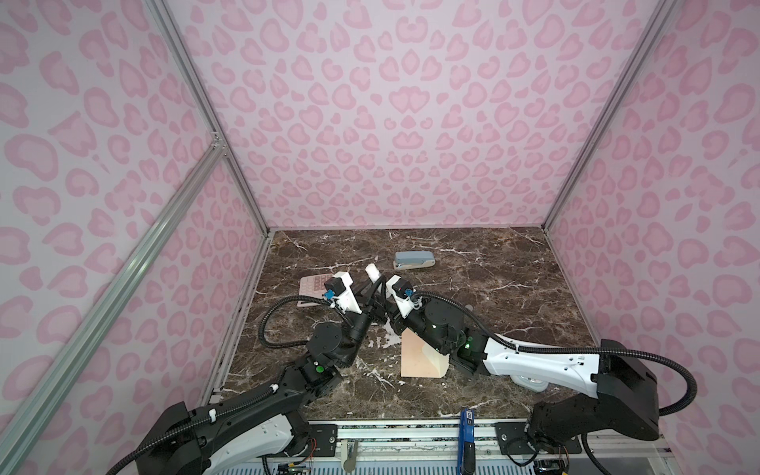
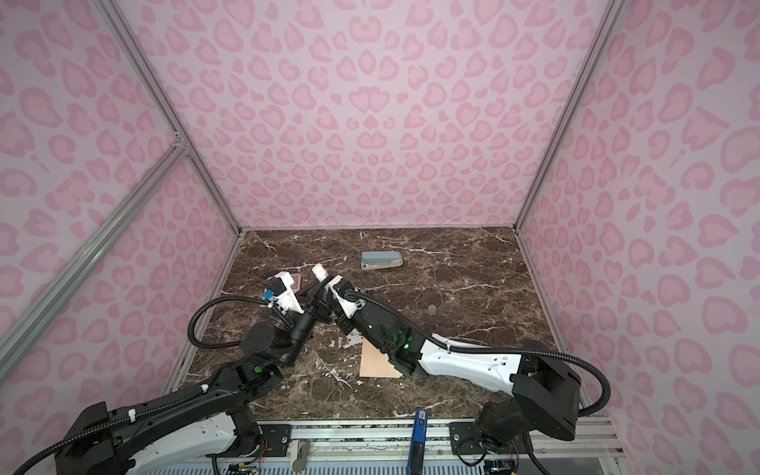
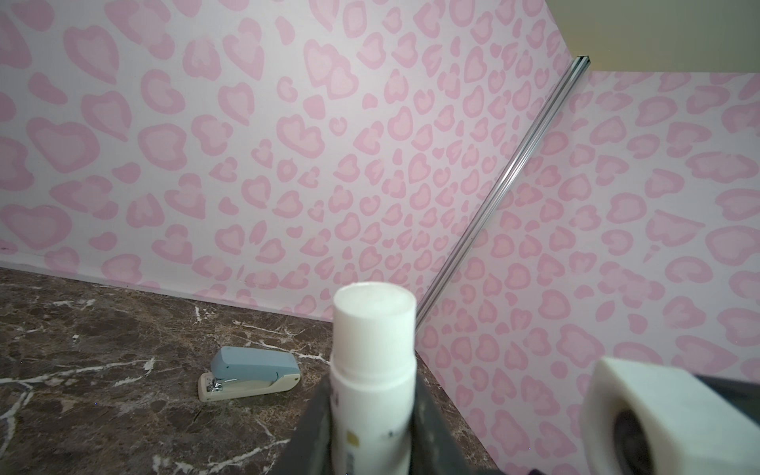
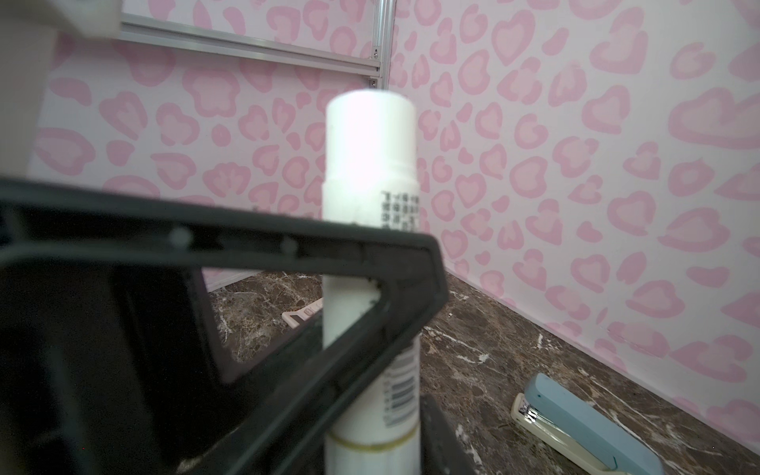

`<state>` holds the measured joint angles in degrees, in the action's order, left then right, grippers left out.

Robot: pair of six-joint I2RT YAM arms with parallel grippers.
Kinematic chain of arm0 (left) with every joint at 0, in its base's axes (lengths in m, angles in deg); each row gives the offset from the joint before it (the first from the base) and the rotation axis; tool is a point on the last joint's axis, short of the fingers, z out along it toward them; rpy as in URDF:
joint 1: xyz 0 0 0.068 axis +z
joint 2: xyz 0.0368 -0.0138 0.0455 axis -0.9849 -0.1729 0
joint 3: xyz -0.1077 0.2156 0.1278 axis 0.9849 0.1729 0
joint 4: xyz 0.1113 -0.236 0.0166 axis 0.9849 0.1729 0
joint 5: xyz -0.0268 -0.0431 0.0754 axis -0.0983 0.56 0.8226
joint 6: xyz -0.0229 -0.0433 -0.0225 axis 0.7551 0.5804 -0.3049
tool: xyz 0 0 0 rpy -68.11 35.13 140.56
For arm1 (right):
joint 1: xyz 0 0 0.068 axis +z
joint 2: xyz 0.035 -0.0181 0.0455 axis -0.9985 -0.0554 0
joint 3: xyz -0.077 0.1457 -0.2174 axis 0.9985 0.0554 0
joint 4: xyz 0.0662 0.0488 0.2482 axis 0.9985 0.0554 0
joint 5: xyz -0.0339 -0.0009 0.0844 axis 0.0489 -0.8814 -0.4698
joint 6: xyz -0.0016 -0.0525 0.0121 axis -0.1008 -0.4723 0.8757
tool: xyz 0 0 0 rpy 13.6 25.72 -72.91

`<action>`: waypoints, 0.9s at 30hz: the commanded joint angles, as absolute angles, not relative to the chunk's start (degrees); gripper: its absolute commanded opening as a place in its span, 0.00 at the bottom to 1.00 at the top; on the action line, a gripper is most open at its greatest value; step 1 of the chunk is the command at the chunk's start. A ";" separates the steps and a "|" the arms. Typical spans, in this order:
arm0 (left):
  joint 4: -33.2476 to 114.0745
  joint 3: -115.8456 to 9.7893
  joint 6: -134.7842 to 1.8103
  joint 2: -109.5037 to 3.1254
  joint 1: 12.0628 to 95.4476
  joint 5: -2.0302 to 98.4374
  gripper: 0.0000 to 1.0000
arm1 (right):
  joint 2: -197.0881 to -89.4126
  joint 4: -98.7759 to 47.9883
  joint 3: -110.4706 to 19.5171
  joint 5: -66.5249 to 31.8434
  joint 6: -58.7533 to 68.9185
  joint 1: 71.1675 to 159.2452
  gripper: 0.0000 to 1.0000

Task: Place the letter into the envelope and seal it
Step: 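Keep rubbing glue on the flap with the left gripper while the right steadies it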

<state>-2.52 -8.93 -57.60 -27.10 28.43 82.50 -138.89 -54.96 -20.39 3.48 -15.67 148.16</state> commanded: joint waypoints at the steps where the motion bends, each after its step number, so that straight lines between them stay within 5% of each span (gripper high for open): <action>1: -2.59 -9.04 -57.87 -27.30 28.28 81.13 0.04 | -139.16 -58.02 -21.11 4.41 -15.74 148.08 0.34; 6: -2.04 -8.78 -57.93 -27.09 28.28 81.39 0.04 | -138.59 -58.00 -20.79 4.58 -16.63 148.27 0.48; 27: -4.39 -7.19 -59.56 -25.96 28.72 71.67 0.04 | -133.66 -65.01 -12.08 3.44 -21.90 149.23 0.49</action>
<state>-0.60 -7.31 -59.32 -25.63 28.67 74.11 -133.34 -62.85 -11.82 3.85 -21.26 149.13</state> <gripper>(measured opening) 0.284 0.492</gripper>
